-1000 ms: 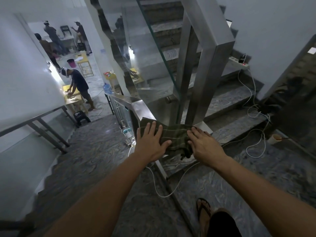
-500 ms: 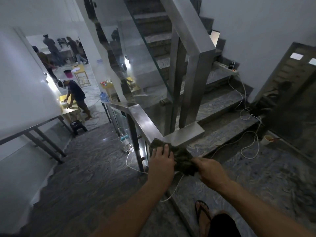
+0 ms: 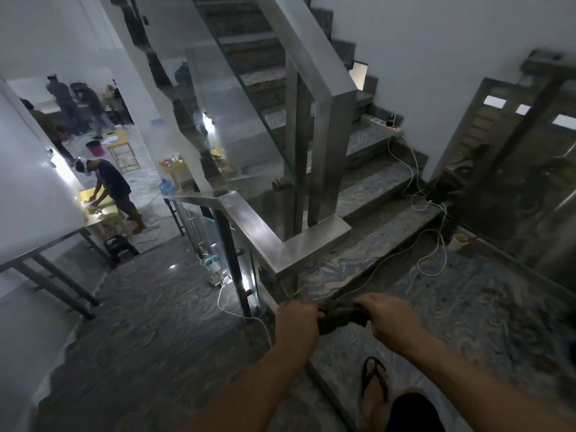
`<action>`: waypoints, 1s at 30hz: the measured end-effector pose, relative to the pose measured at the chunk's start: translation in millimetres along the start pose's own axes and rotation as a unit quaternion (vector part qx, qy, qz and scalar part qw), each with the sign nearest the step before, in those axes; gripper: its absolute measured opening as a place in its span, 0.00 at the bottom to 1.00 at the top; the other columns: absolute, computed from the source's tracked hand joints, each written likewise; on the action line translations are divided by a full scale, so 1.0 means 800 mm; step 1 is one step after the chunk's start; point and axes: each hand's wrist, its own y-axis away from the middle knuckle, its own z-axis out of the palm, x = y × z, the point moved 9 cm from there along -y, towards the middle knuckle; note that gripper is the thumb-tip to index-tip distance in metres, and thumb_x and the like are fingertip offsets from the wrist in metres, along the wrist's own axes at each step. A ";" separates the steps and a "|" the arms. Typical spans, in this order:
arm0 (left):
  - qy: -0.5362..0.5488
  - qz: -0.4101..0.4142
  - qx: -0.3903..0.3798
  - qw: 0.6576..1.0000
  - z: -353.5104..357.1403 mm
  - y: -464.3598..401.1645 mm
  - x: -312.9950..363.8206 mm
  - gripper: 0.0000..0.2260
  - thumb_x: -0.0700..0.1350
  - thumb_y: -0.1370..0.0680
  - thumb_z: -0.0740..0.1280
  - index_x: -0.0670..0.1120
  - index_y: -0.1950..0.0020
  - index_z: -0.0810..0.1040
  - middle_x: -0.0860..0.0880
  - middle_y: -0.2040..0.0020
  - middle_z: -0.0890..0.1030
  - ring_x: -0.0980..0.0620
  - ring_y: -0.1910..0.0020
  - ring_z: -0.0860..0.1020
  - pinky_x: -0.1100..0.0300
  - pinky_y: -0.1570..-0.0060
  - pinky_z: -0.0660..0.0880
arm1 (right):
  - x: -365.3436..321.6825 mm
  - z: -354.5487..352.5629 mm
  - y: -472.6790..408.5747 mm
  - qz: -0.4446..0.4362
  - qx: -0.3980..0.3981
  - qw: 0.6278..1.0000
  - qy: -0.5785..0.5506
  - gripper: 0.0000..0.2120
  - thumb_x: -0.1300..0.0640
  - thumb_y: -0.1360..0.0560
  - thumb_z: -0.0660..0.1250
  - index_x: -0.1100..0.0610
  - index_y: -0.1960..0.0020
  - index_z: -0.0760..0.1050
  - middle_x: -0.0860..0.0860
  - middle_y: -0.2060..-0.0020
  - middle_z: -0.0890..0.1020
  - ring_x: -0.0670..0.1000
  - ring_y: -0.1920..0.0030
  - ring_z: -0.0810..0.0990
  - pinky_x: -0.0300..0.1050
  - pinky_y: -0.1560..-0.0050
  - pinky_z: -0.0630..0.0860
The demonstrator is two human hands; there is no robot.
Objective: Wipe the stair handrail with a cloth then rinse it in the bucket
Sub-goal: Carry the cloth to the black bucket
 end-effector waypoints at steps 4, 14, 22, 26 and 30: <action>0.141 -0.008 -0.037 0.989 0.011 -0.016 0.008 0.11 0.51 0.21 0.61 0.47 0.46 0.78 0.45 0.47 0.82 0.48 0.48 0.79 0.53 0.45 0.75 | 0.023 -0.022 0.002 0.048 -0.018 0.999 0.003 0.11 0.57 0.29 0.64 0.53 0.46 0.73 0.53 0.51 0.78 0.56 0.53 0.77 0.47 0.59 0.70; 0.222 0.081 -0.140 0.961 -0.001 -0.083 0.097 0.16 0.51 0.27 0.70 0.49 0.41 0.75 0.47 0.43 0.77 0.49 0.44 0.75 0.51 0.42 0.74 | 0.139 -0.103 0.005 0.177 -0.033 0.977 -0.113 0.12 0.60 0.26 0.61 0.43 0.52 0.68 0.50 0.53 0.72 0.52 0.54 0.73 0.50 0.54 0.72; 0.213 0.172 -0.189 0.943 0.008 -0.168 0.190 0.06 0.39 0.26 0.65 0.48 0.52 0.77 0.47 0.54 0.80 0.47 0.53 0.79 0.53 0.52 0.77 | 0.271 -0.158 0.050 0.297 0.009 0.946 -0.128 0.10 0.60 0.25 0.62 0.45 0.55 0.74 0.51 0.54 0.80 0.51 0.54 0.77 0.53 0.50 0.75; 0.197 0.201 -0.200 0.939 0.021 -0.213 0.248 0.08 0.36 0.24 0.63 0.46 0.51 0.78 0.44 0.52 0.79 0.46 0.51 0.78 0.51 0.51 0.77 | 0.334 -0.163 0.078 0.356 0.019 0.925 -0.133 0.10 0.57 0.25 0.63 0.43 0.60 0.73 0.49 0.57 0.80 0.48 0.57 0.78 0.51 0.54 0.77; 0.171 0.229 -0.250 0.925 0.052 -0.273 0.337 0.07 0.37 0.23 0.63 0.47 0.50 0.78 0.45 0.50 0.79 0.48 0.50 0.78 0.49 0.48 0.79 | 0.423 -0.169 0.102 0.403 0.043 0.903 -0.144 0.09 0.58 0.25 0.63 0.45 0.59 0.73 0.50 0.56 0.80 0.51 0.54 0.78 0.52 0.51 0.76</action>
